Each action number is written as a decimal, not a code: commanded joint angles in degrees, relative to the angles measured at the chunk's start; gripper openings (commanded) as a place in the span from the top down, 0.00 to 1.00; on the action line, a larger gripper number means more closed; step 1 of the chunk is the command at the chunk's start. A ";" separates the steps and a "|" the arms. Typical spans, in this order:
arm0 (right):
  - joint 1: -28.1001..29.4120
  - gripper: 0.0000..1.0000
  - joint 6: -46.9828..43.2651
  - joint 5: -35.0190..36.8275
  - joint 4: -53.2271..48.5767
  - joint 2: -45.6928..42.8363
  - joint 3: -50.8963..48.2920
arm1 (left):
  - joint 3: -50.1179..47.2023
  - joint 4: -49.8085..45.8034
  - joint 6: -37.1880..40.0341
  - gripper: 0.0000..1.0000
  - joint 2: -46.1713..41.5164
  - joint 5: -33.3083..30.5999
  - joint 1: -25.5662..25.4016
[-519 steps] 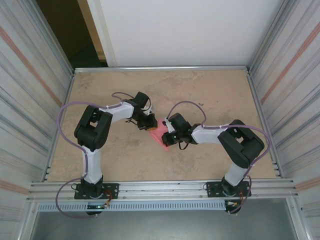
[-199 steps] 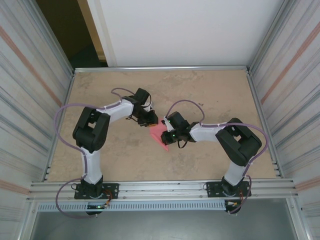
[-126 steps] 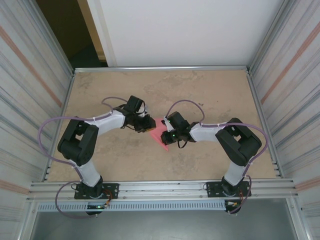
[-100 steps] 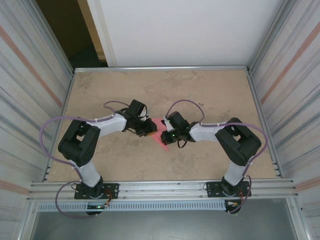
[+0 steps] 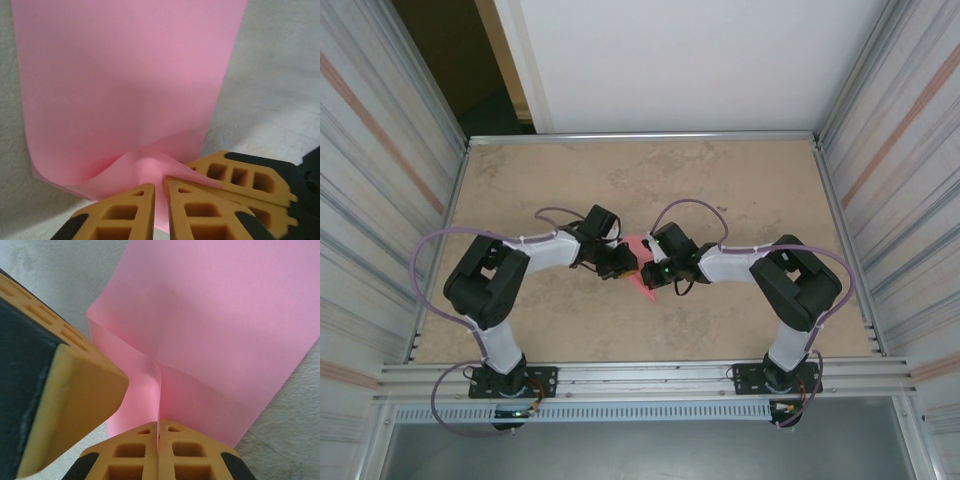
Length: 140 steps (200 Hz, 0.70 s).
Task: Fold a paper plane with a square sheet of paper (pick it up from the middle)
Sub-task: Third fold the triangle at the center of the table.
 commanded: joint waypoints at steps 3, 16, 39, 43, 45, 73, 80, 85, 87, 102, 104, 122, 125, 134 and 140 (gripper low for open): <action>-0.44 1.00 0.73 1.19 -3.07 1.65 0.44 | 1.16 -2.35 0.08 0.85 0.87 -1.19 -0.21; -0.38 1.00 0.69 1.10 -3.35 1.77 0.66 | 1.16 -2.49 0.08 0.85 0.89 -1.52 -0.17; -0.40 1.00 0.49 1.06 -3.83 1.87 1.06 | 0.81 -2.91 -0.09 0.85 0.73 -2.37 -0.17; -0.48 1.00 0.39 1.02 -3.93 1.91 1.14 | 0.81 -3.03 -0.09 0.85 0.73 -2.53 -0.17; -0.41 1.00 0.40 1.08 -3.97 1.91 1.15 | 0.74 -3.07 -0.04 0.85 0.75 -2.59 -0.21; -0.56 1.00 0.40 1.02 -4.03 1.99 1.25 | 0.76 -3.57 0.07 0.85 1.08 -3.00 -0.19; -0.46 1.00 0.53 1.01 -3.98 2.02 1.28 | 0.81 -3.60 0.15 0.85 1.22 -3.03 -0.19; -0.45 1.00 0.50 1.05 -4.00 1.99 1.24 | 0.89 -3.61 0.11 0.85 1.25 -2.99 -0.17; -0.51 1.00 0.52 1.04 -3.99 1.95 1.19 | 0.89 -3.63 0.17 0.85 1.32 -3.01 -0.21; -0.49 1.00 0.54 1.01 -3.99 2.14 1.24 | 1.07 -3.72 0.33 0.85 1.47 -3.08 -0.24; -0.48 1.00 0.55 1.05 -3.98 2.10 1.24 | 1.14 -3.70 0.35 0.85 1.57 -3.07 -0.18; -0.51 1.00 0.55 1.08 -3.99 2.06 1.24 | 1.16 -4.03 0.42 0.85 1.79 -3.16 -0.21; -0.45 1.00 0.55 1.06 -3.98 2.08 1.20 | 1.16 -4.01 0.42 0.85 1.80 -3.20 -0.22; -0.52 1.00 0.53 1.02 -4.02 2.04 1.14 | 1.16 -3.99 0.42 0.86 2.00 -3.17 -0.20; -0.45 1.00 0.55 1.04 -3.98 2.15 1.11 | 1.12 -3.97 0.42 0.86 2.09 -3.24 -0.18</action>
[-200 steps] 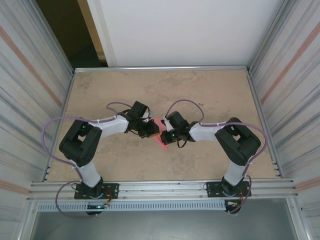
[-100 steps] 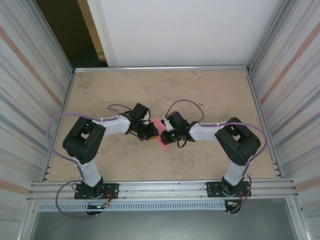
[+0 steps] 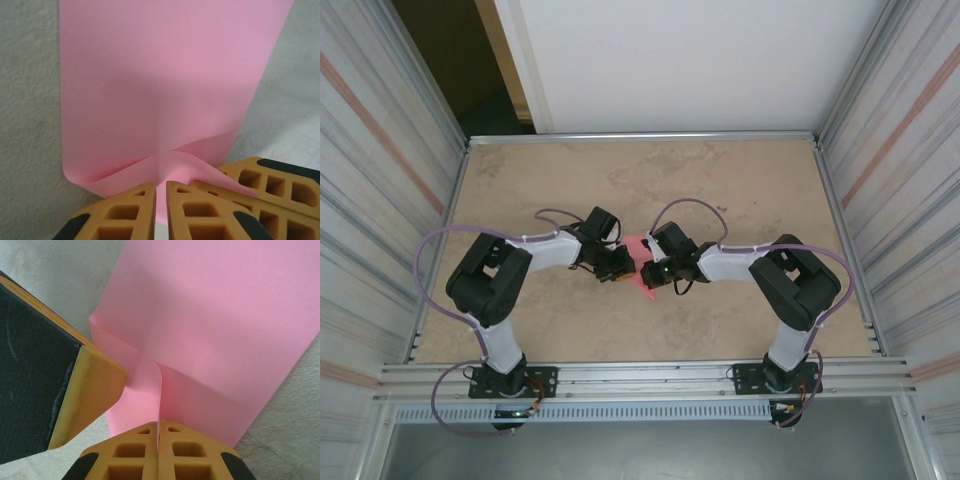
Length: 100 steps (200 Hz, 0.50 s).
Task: Fold a paper plane with a square sheet of paper (pick it up from the middle)
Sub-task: Third fold the triangle at the center of the table.
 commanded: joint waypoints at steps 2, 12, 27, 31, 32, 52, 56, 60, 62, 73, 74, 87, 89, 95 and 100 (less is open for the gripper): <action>-0.38 1.00 0.53 1.04 -3.30 1.84 0.48 | 1.13 -2.10 0.40 0.86 1.18 -1.28 -0.21; -0.43 1.00 0.57 1.02 -3.19 1.83 0.34 | 1.20 -2.12 0.41 0.86 1.21 -1.20 -0.17; -0.52 1.00 0.63 1.06 -3.15 1.82 0.40 | 1.29 -2.24 0.53 0.86 1.28 -1.27 -0.19; -0.46 1.00 0.58 1.03 -3.16 1.85 0.36 | 1.39 -2.25 0.64 0.86 1.36 -1.31 -0.24; -0.45 1.00 0.56 1.02 -3.14 1.86 0.34 | 1.35 -2.30 0.61 0.86 1.41 -1.27 -0.20; -0.40 1.00 0.68 0.96 -3.13 1.88 0.30 | 1.55 -2.59 0.71 0.86 1.63 -1.48 -0.23; -0.42 1.00 0.73 0.93 -3.13 1.95 0.25 | 1.56 -2.74 0.75 0.86 1.71 -1.49 -0.17; -0.45 1.00 0.68 0.94 -3.13 1.95 0.29 | 1.58 -2.89 0.75 0.86 1.76 -1.59 -0.17; -0.49 1.00 0.65 0.93 -3.13 1.89 0.27 | 1.58 -2.87 0.75 0.86 1.84 -1.63 -0.23; -0.38 0.98 0.87 1.02 -2.99 1.73 0.25 | 1.58 -3.27 0.69 0.86 1.97 -1.82 -0.21; -0.37 0.98 0.93 1.02 -2.97 1.71 0.24 | 1.58 -3.38 0.72 0.86 1.98 -1.83 -0.23; -0.50 0.94 1.70 1.44 -2.86 1.37 0.23 | 1.58 -4.03 0.75 0.86 2.25 -2.24 -0.17; -0.46 0.93 1.87 1.49 -2.84 1.28 0.27 | 1.58 -4.17 0.75 0.86 2.31 -2.27 -0.17; -0.50 0.90 2.43 1.61 -3.03 1.01 0.39 | 1.49 -4.55 0.75 0.86 2.46 -2.51 -0.19; -0.62 0.88 3.00 1.66 -3.17 0.64 0.49 | 1.42 -4.83 0.78 0.86 2.58 -2.76 -0.17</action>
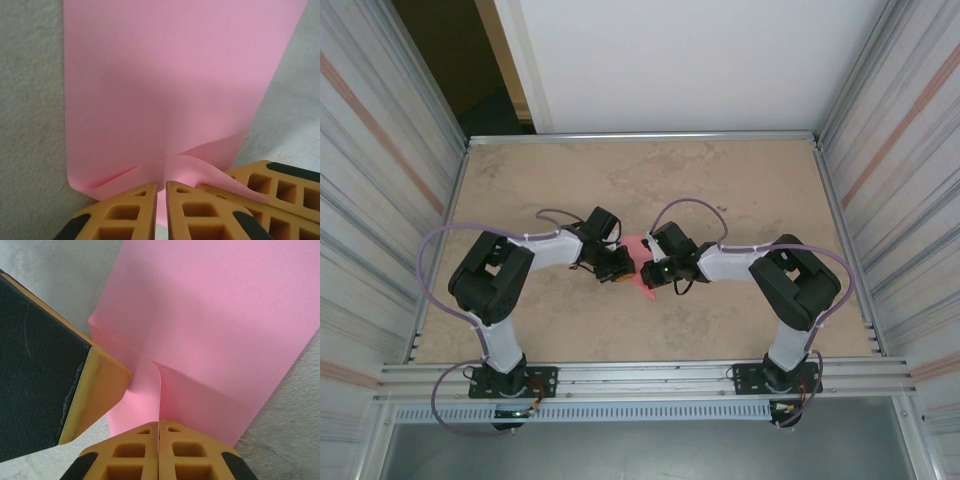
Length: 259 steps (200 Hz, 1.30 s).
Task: Fold a paper plane with a square sheet of paper (pick it up from the middle)
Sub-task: Third fold the triangle at the center of the table.
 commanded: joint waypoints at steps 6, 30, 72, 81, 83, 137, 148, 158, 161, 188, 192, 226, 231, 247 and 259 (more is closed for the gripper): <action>-0.86 0.85 3.56 1.56 -3.34 0.26 0.60 | 0.54 -4.14 0.63 0.86 1.82 -2.87 -0.19; -2.31 0.77 6.38 1.13 -4.05 -1.62 1.01 | -0.43 -5.07 1.21 0.86 2.28 -4.54 -0.17; -5.32 0.62 8.48 -0.86 -5.48 -6.11 -0.34 | -2.19 -3.47 0.83 0.86 3.31 -4.13 0.05; -5.92 0.60 8.49 -0.69 -6.09 -7.48 -0.47 | -2.22 -3.23 0.73 0.86 3.46 -4.04 0.04; -5.96 0.60 8.42 -0.66 -6.30 -7.72 -0.47 | -2.19 -3.20 0.79 0.86 3.52 -4.06 -0.03; -4.94 0.68 7.43 -2.78 -8.91 -11.76 -0.74 | -1.65 -3.01 0.74 0.86 3.77 -3.90 0.01; -3.84 0.72 7.67 -4.13 -8.52 -11.22 -0.70 | -1.55 -2.85 0.95 0.86 3.93 -3.63 0.01; -2.74 0.75 7.89 -4.91 -8.23 -10.44 -0.49 | -1.39 -2.92 0.97 0.86 3.96 -3.63 0.06; -2.53 0.77 8.00 -5.17 -8.18 -10.10 -0.42 | -1.31 -2.92 0.99 0.86 3.97 -3.63 0.04; -1.60 0.86 9.89 -8.19 -5.83 -6.94 0.20 | -1.03 -3.17 1.27 0.86 3.86 -3.45 0.01; -1.64 0.86 10.05 -8.75 -5.59 -6.55 0.34 | -1.04 -3.18 1.42 0.86 3.77 -3.42 0.08; -2.23 0.91 10.61 -13.05 -8.30 -1.68 3.97 | -0.82 -3.44 2.21 0.85 3.48 -2.80 0.02; -2.33 0.91 10.36 -13.58 -8.80 -0.93 4.52 | -0.62 -3.51 2.37 0.85 3.49 -2.54 0.00; -2.31 0.92 9.83 -14.87 -9.82 0.42 5.63 | 0.05 -3.98 2.97 0.84 3.49 -1.98 0.03; -2.38 0.92 9.68 -15.34 -10.14 0.95 6.19 | 0.28 -4.14 3.10 0.83 3.43 -1.80 0.00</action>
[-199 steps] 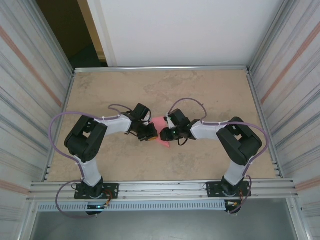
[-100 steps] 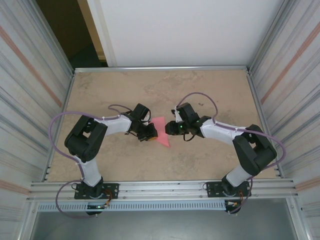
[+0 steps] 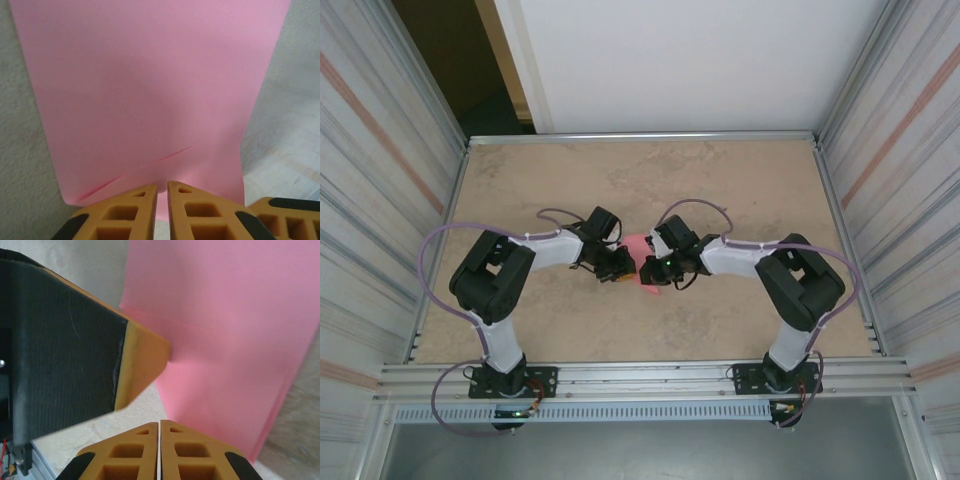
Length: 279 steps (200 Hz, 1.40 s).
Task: Fold a paper plane with a square sheet of paper (pick it up from the middle)
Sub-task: Third fold the triangle at the center of the table.
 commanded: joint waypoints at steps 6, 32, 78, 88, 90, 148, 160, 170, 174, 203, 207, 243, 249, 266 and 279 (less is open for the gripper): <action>-0.49 0.92 0.17 -3.54 -2.60 1.51 2.65 | 0.00 -4.24 1.82 0.83 2.79 -1.92 0.06; -0.89 0.92 0.01 -3.66 -3.28 2.65 3.47 | 0.31 -4.17 1.84 0.83 2.79 -1.50 0.08; -1.33 0.93 -0.42 -3.45 -4.61 4.09 3.75 | 1.22 -3.68 1.90 0.83 2.33 -0.02 0.21; -1.45 0.93 -0.41 -3.53 -4.64 4.24 3.68 | 1.45 -3.30 1.96 0.83 2.10 0.63 0.34; -1.42 0.93 -0.44 -3.53 -4.64 4.28 3.68 | 1.48 -3.28 1.93 0.83 2.09 0.86 0.41; -1.49 0.92 -0.45 -3.89 -4.55 5.31 3.66 | 2.33 -1.56 2.36 0.80 0.61 3.82 1.09; -1.48 0.91 -0.40 -3.97 -4.55 5.44 3.68 | 2.37 -1.27 2.36 0.80 0.63 4.12 1.26; -1.47 0.91 -0.40 -4.07 -4.52 5.55 3.66 | 2.36 -1.03 2.36 0.80 0.59 4.31 1.47; -1.47 0.91 -0.39 -4.13 -4.47 5.64 3.66 | 2.36 -0.87 2.36 0.80 0.71 4.39 1.54; -1.62 0.91 -0.42 -4.15 -4.46 6.01 3.55 | 2.40 -0.55 2.69 0.80 0.87 4.57 1.71; -1.61 0.91 -0.45 -4.08 -4.46 6.08 3.53 | 2.45 -0.66 2.71 0.80 0.93 4.64 1.82; -1.63 0.91 -0.45 -4.12 -4.46 6.32 3.48 | 2.98 -2.75 3.20 0.80 2.38 2.77 1.84; -1.56 0.91 -0.44 -4.14 -4.47 6.28 3.42 | 2.98 -3.18 3.33 0.80 2.58 2.35 1.85; -1.66 0.91 -0.54 -4.20 -4.64 6.02 3.26 | 3.14 -4.19 3.67 0.80 3.13 1.20 1.87; -1.59 0.91 -0.76 -4.15 -4.82 5.49 3.24 | 3.16 -4.99 3.98 0.80 3.57 0.40 1.91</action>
